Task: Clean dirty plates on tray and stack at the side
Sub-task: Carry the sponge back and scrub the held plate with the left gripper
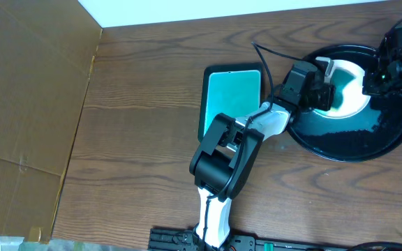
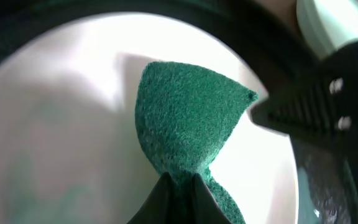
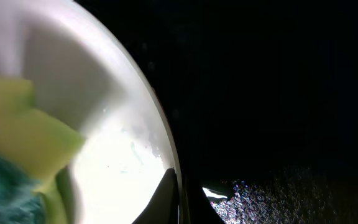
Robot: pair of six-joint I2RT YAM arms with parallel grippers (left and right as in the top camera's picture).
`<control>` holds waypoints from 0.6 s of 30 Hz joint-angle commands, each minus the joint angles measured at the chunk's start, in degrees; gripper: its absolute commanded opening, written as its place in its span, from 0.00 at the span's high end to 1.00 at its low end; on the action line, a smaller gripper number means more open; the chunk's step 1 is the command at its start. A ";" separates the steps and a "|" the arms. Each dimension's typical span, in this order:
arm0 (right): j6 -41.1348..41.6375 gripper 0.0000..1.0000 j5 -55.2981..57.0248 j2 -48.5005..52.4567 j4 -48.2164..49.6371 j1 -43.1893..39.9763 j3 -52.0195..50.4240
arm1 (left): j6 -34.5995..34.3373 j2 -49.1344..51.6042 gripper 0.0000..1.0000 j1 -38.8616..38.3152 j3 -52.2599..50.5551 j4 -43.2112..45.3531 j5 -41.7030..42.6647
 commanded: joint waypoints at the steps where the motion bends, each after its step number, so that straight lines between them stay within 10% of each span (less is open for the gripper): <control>1: 0.52 0.99 0.52 2.69 -0.90 1.16 -0.48 | 1.99 0.57 0.92 0.76 -0.31 -2.99 2.32; 5: 0.52 0.99 0.55 2.69 -0.85 1.16 -0.48 | -0.90 0.37 0.93 0.81 -0.31 -7.08 -2.25; 14: 0.52 0.99 0.55 2.67 -0.85 1.16 -0.48 | -4.61 0.37 0.93 1.20 -0.28 -8.70 -45.38; 18: 0.50 0.99 0.52 2.69 -0.87 1.22 -0.48 | 0.07 -0.81 0.93 1.22 -0.28 -4.26 -47.10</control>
